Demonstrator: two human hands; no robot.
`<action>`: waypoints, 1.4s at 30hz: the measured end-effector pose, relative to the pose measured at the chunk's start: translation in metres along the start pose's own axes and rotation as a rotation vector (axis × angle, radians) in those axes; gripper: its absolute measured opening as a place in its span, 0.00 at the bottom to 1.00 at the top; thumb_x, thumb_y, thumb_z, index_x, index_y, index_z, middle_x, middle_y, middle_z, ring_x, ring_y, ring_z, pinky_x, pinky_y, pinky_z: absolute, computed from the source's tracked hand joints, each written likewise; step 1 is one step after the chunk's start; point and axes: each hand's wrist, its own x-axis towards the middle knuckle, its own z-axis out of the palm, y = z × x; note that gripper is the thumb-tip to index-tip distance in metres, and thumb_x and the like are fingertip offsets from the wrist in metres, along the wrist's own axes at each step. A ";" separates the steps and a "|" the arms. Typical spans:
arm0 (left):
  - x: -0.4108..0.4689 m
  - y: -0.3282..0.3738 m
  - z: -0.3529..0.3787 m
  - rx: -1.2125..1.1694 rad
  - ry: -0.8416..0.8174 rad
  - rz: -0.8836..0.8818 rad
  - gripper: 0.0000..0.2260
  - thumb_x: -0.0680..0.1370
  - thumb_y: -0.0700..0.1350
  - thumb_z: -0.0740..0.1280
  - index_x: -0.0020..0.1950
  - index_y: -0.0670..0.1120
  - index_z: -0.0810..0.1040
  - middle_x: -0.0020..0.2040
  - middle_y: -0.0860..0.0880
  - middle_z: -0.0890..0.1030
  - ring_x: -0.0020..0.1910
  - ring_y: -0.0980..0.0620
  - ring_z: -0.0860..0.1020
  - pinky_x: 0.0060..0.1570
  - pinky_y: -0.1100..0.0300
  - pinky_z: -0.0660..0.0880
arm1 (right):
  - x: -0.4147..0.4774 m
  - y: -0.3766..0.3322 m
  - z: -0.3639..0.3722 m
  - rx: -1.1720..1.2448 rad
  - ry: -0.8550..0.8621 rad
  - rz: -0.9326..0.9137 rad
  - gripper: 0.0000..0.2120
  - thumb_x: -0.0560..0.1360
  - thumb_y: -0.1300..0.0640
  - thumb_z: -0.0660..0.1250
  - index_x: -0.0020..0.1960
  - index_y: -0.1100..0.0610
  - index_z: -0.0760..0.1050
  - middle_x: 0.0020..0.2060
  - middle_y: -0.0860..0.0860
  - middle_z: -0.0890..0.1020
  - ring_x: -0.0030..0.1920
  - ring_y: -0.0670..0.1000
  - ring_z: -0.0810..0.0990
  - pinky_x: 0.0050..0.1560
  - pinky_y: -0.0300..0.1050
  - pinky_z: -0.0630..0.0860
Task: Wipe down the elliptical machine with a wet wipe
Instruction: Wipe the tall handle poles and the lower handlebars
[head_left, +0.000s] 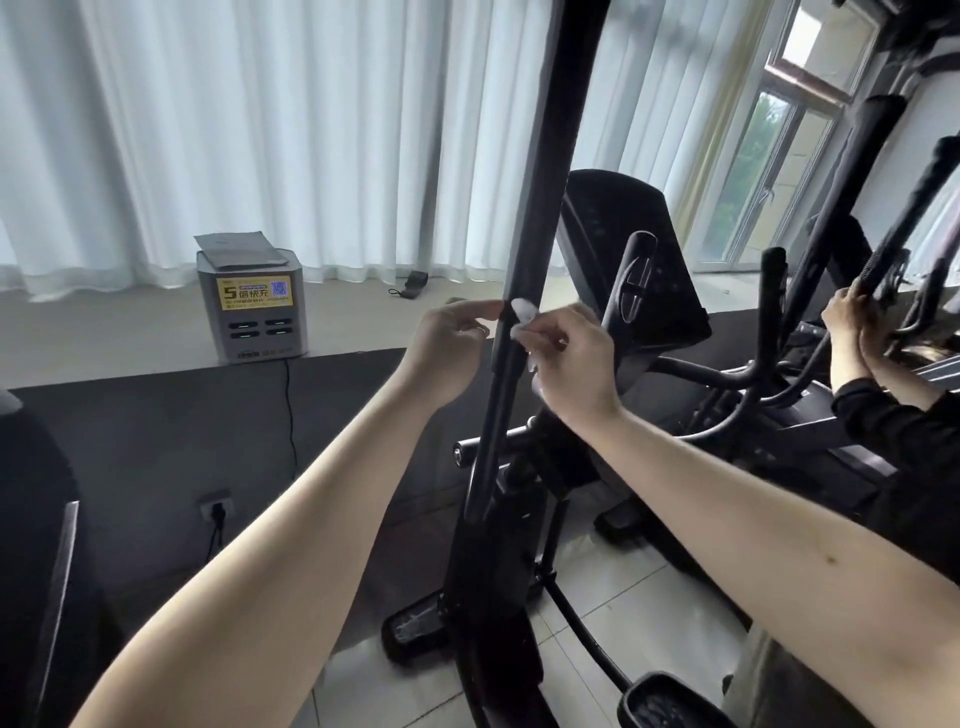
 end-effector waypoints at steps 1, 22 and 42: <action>0.000 0.000 0.000 -0.002 0.000 0.001 0.23 0.78 0.30 0.58 0.51 0.56 0.83 0.48 0.56 0.81 0.39 0.65 0.77 0.41 0.73 0.70 | 0.011 -0.005 -0.003 0.009 0.036 -0.006 0.12 0.75 0.63 0.75 0.41 0.47 0.79 0.37 0.41 0.77 0.38 0.37 0.78 0.47 0.32 0.74; -0.043 -0.077 -0.002 -0.105 0.038 -0.238 0.14 0.81 0.36 0.64 0.59 0.49 0.84 0.55 0.54 0.84 0.53 0.59 0.82 0.45 0.74 0.75 | -0.025 0.002 0.025 -0.103 -0.012 -0.130 0.04 0.77 0.64 0.73 0.47 0.57 0.84 0.41 0.51 0.80 0.43 0.45 0.78 0.49 0.34 0.75; -0.067 -0.064 -0.014 -0.079 -0.106 -0.059 0.05 0.80 0.48 0.71 0.55 0.52 0.81 0.54 0.54 0.82 0.49 0.60 0.81 0.47 0.67 0.76 | -0.076 -0.026 0.031 0.386 -0.056 0.595 0.03 0.78 0.66 0.71 0.52 0.61 0.80 0.47 0.55 0.86 0.44 0.53 0.86 0.46 0.45 0.83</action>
